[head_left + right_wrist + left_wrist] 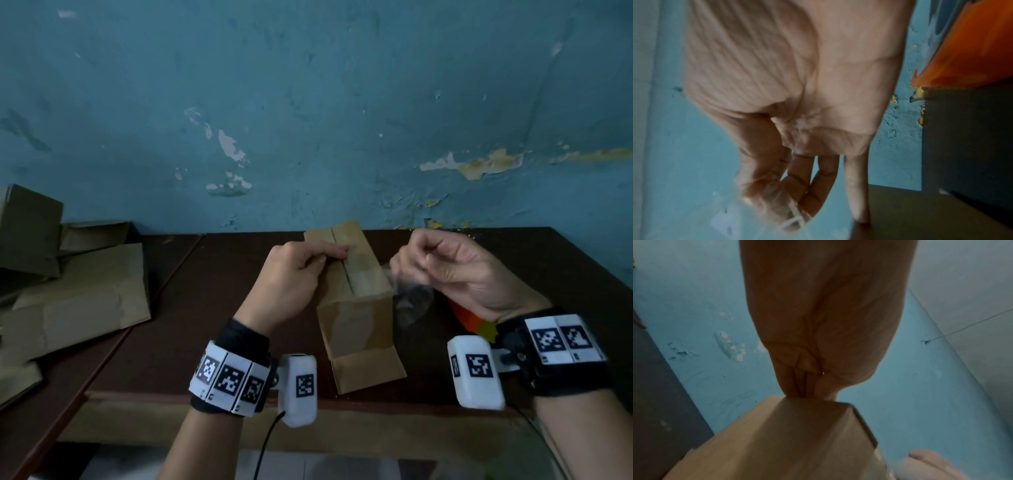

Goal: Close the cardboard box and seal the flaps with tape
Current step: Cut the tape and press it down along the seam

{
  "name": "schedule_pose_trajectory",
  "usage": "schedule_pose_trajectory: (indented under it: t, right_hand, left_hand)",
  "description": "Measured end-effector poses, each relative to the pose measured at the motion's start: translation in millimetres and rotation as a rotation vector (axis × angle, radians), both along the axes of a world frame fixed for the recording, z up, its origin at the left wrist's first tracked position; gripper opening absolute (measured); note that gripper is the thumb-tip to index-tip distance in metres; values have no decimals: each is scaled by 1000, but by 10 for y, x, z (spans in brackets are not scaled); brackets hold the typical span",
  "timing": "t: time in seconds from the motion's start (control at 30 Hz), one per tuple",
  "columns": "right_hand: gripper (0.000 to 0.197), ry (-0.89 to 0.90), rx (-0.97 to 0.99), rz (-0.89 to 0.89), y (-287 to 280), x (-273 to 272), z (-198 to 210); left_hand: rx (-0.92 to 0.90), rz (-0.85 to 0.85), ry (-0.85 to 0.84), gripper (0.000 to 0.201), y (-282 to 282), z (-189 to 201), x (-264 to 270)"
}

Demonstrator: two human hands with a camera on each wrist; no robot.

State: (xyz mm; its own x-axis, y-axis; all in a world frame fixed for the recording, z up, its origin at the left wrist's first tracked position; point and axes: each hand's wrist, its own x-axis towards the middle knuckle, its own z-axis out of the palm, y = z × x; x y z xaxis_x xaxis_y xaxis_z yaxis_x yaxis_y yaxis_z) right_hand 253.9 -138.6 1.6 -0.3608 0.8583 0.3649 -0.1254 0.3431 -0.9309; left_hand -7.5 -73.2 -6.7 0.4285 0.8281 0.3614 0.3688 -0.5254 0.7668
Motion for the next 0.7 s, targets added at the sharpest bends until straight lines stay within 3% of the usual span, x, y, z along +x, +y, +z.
schedule_pose_trajectory:
  t: [0.1, 0.33, 0.47, 0.53, 0.7]
  right_hand:
    - [20, 124, 13, 29, -62, 109, 88]
    - [13, -37, 109, 24, -217, 161, 367]
    - [13, -100, 150, 70, -247, 36, 441]
    - [13, -112, 154, 76, -262, -24, 464]
    - [17, -147, 143, 39, -260, -113, 458]
  left_hand:
    - [32, -52, 55, 37, -44, -14, 23]
    - [-2, -41, 3, 28, -84, 48, 111]
    - [138, -27, -24, 37, -175, 121, 170]
    - [163, -61, -101, 43, -244, 182, 208]
    - [-24, -328, -355, 40, -472, 400, 290]
